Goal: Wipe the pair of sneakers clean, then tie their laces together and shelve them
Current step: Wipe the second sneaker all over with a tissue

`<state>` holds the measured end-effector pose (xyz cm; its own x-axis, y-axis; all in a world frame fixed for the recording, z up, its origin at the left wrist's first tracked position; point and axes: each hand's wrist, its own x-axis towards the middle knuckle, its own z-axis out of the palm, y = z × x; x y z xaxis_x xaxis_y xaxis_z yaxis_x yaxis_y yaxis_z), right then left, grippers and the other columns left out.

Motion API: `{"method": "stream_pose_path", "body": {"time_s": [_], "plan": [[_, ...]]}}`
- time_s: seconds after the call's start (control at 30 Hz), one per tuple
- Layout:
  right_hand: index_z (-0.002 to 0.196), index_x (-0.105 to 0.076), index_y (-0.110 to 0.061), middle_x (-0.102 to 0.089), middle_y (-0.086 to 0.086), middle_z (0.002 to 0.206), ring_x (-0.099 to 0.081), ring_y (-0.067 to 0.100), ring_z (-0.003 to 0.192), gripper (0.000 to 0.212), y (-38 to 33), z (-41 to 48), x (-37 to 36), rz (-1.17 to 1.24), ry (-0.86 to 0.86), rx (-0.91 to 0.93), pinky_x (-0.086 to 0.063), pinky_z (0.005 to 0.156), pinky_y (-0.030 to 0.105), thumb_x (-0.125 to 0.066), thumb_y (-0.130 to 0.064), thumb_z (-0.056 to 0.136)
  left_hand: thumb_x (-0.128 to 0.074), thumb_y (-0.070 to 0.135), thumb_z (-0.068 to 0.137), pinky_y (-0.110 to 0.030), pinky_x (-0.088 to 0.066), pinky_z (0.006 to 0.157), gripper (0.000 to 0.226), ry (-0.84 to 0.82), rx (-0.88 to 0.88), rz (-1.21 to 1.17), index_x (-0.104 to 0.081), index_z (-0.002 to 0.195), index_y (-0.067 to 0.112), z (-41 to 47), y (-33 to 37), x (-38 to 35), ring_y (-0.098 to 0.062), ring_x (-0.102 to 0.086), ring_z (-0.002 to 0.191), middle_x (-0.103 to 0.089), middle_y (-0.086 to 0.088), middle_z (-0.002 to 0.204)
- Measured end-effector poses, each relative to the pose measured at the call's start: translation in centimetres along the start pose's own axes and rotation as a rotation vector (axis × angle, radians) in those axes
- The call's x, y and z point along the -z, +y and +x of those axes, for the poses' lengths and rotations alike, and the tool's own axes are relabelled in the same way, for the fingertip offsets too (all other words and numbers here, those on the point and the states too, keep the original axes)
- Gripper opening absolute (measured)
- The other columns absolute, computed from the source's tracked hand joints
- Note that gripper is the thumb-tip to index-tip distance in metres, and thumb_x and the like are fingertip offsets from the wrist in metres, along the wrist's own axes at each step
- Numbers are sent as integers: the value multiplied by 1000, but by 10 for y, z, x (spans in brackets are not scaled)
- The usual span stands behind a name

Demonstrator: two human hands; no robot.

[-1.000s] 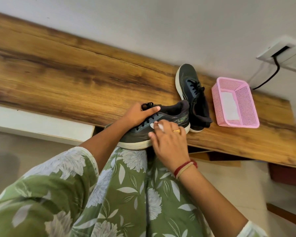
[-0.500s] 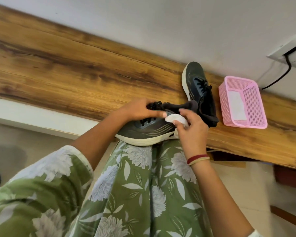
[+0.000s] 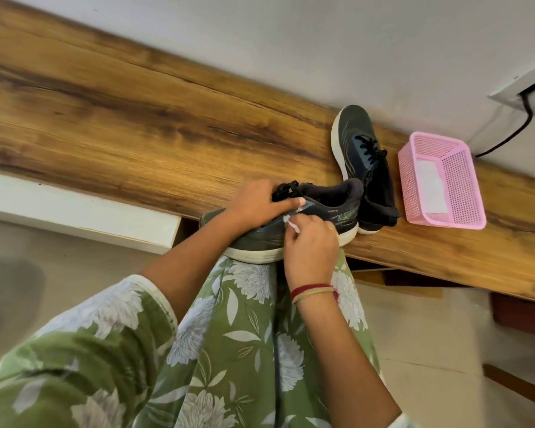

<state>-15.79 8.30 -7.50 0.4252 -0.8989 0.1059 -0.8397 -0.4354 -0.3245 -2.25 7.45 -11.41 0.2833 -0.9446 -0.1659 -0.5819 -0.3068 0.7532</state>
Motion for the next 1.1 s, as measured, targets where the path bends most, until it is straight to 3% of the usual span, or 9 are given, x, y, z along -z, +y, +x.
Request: {"method": "stream_pose_path", "body": {"time_s": [0.13,0.23,0.43,0.5,0.6,0.73,0.8,0.9,1.1], "plan": [[94,-54,-18,-63,4,74,-56,26,71,16,-13,-4,4,180,-102,-11,-40,65,36,-62,-12,81,-60,56,85,-30,-31,50,48,8,35,-100,-46,59,18,0,-3,-3,-18,-47,54,-50,-1,57],[105,-60,-16,-67,7,82,-58,28,82,23,0,8,11,106,-108,27,-41,71,36,-62,-13,82,-59,59,85,-31,-34,51,50,21,48,-131,-51,62,14,-1,-1,-3,-18,-49,54,-54,-3,58],[83,-70,-12,-63,11,79,-55,30,81,17,-1,11,11,-49,-135,33,-39,70,37,-54,-16,87,-57,61,84,-33,-38,54,54,29,69,-108,-61,77,7,-2,-1,-3,-20,-56,60,-62,-7,67],[80,-71,-15,-62,7,76,-54,26,77,14,-9,-2,8,-24,-195,106,-41,69,35,-58,-17,86,-58,59,84,-33,-38,54,53,36,61,-110,-60,75,7,-3,-2,-3,-19,-55,59,-62,-8,66],[70,-69,-17,-59,3,66,-53,26,66,9,1,0,11,-79,-127,198,-43,60,34,-65,-17,78,-58,57,85,-37,-42,56,51,61,62,-114,-60,74,8,-5,0,-2,-22,-58,60,-63,-10,65],[69,-65,-15,-60,4,64,-54,28,64,12,13,20,11,-86,-24,89,-42,59,33,-58,-14,79,-59,55,86,-32,-34,51,44,82,94,-130,-57,67,16,-7,3,-1,-19,-54,55,-56,-5,57],[68,-60,-18,-57,1,61,-51,24,60,13,0,11,10,-42,-41,149,-39,56,30,-52,-13,77,-60,55,85,-31,-31,49,45,78,103,-137,-49,59,19,-7,2,-2,-14,-48,49,-51,0,52],[77,-53,-17,-52,-1,58,-49,21,57,18,-10,-3,11,86,-130,241,-33,53,28,-66,-5,70,-61,54,85,-33,-34,50,50,77,104,-162,-52,62,11,-6,-1,-3,-16,-48,49,-53,-3,53],[92,-50,-13,-54,3,62,-53,26,61,28,0,25,15,72,-51,73,-33,54,30,-67,-4,71,-61,49,86,-23,-26,43,44,81,118,-130,-47,59,18,-7,1,-2,-9,-42,44,-46,5,49]]}}
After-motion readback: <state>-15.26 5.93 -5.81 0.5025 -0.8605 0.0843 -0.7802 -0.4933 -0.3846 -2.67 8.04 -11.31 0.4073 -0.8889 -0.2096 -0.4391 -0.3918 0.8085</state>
